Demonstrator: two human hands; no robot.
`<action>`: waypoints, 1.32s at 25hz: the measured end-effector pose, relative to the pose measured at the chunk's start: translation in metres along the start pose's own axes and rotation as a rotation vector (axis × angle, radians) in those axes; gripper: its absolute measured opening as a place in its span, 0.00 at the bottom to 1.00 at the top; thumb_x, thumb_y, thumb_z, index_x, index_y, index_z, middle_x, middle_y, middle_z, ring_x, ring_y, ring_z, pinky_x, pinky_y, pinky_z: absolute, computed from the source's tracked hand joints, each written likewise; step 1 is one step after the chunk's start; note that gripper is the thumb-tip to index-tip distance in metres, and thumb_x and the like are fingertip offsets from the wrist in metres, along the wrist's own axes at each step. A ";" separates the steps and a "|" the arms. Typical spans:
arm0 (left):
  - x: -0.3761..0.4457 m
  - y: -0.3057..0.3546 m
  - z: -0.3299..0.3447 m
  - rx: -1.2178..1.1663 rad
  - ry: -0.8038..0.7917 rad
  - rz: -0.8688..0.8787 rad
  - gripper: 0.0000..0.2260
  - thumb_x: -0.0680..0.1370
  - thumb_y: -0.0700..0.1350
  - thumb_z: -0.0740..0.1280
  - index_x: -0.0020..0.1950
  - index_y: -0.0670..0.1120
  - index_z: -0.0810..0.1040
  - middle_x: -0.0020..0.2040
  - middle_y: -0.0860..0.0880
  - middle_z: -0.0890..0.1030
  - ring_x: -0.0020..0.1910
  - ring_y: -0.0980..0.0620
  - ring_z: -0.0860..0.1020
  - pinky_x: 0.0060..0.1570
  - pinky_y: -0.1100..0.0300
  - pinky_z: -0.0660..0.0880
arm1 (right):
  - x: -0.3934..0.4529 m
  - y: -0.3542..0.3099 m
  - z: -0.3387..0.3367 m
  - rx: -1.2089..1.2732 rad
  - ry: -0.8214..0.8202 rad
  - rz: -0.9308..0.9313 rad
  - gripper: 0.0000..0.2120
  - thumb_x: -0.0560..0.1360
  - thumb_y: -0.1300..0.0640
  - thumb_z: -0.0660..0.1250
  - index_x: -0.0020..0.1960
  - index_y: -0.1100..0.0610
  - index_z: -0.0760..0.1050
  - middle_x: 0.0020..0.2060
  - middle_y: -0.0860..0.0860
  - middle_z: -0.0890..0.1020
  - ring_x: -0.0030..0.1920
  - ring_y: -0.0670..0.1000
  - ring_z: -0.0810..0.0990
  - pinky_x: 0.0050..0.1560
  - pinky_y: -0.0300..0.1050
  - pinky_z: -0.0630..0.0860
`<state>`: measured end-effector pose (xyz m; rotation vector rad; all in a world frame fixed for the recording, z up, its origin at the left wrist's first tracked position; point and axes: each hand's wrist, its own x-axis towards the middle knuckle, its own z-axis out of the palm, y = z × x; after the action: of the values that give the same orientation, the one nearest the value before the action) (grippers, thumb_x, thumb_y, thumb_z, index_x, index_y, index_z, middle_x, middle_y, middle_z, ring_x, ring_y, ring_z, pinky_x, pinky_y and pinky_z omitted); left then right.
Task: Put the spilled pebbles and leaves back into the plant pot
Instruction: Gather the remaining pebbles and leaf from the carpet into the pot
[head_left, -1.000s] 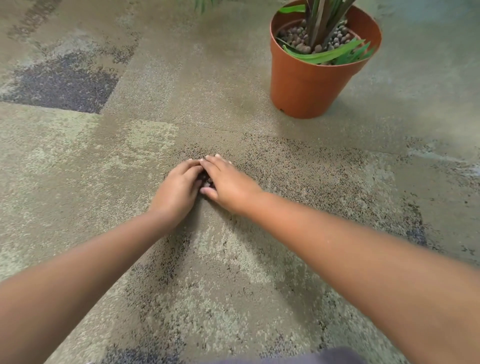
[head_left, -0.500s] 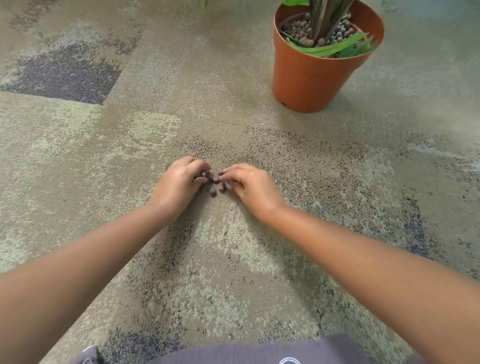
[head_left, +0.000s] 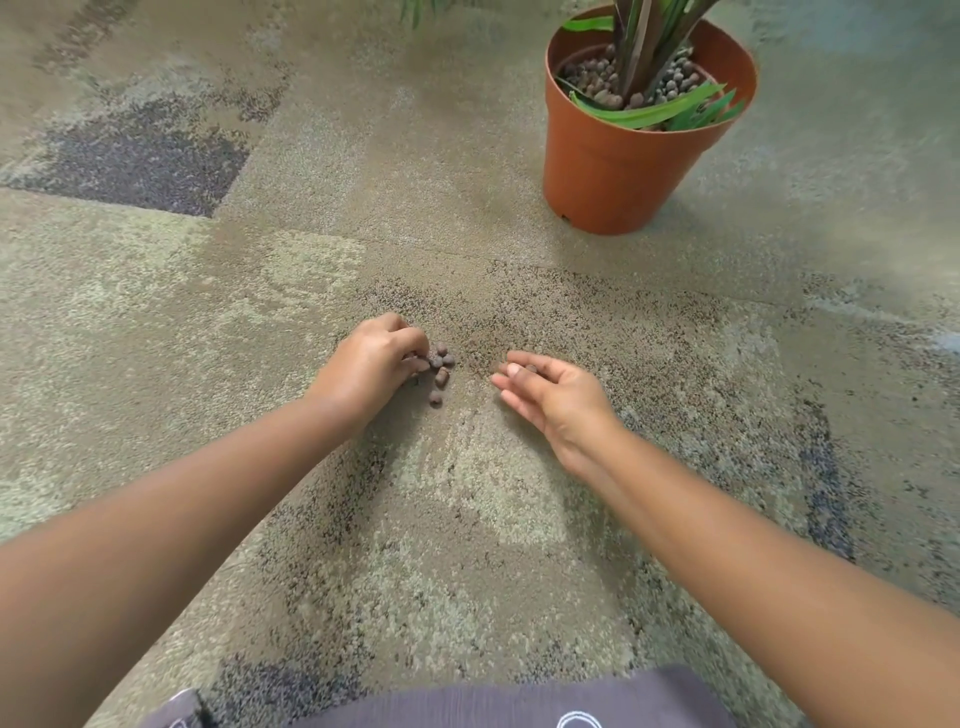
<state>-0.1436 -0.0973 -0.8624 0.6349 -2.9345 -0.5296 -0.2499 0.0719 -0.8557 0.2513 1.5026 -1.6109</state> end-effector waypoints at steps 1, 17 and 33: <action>0.000 0.001 0.000 0.037 0.001 0.021 0.07 0.73 0.43 0.67 0.49 0.42 0.79 0.47 0.45 0.76 0.47 0.48 0.73 0.43 0.61 0.66 | 0.000 -0.002 -0.002 0.060 0.008 0.024 0.08 0.72 0.68 0.65 0.50 0.61 0.78 0.46 0.59 0.83 0.43 0.50 0.84 0.40 0.39 0.81; 0.027 0.051 -0.030 -0.854 0.233 -0.726 0.07 0.76 0.43 0.64 0.51 0.43 0.77 0.43 0.48 0.79 0.39 0.53 0.78 0.43 0.61 0.77 | -0.010 -0.027 -0.022 0.241 0.050 0.020 0.10 0.75 0.68 0.62 0.55 0.65 0.76 0.47 0.61 0.82 0.43 0.53 0.84 0.39 0.40 0.81; 0.133 0.108 -0.100 -0.718 0.110 -0.466 0.16 0.77 0.41 0.58 0.65 0.46 0.67 0.58 0.46 0.74 0.47 0.52 0.74 0.47 0.59 0.75 | 0.018 -0.206 -0.001 -0.030 0.085 -0.605 0.17 0.78 0.58 0.61 0.65 0.63 0.67 0.63 0.59 0.73 0.56 0.56 0.78 0.52 0.47 0.79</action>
<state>-0.2898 -0.0921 -0.7289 1.1628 -2.2228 -1.4307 -0.4061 0.0370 -0.7239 -0.1760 1.7731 -2.0600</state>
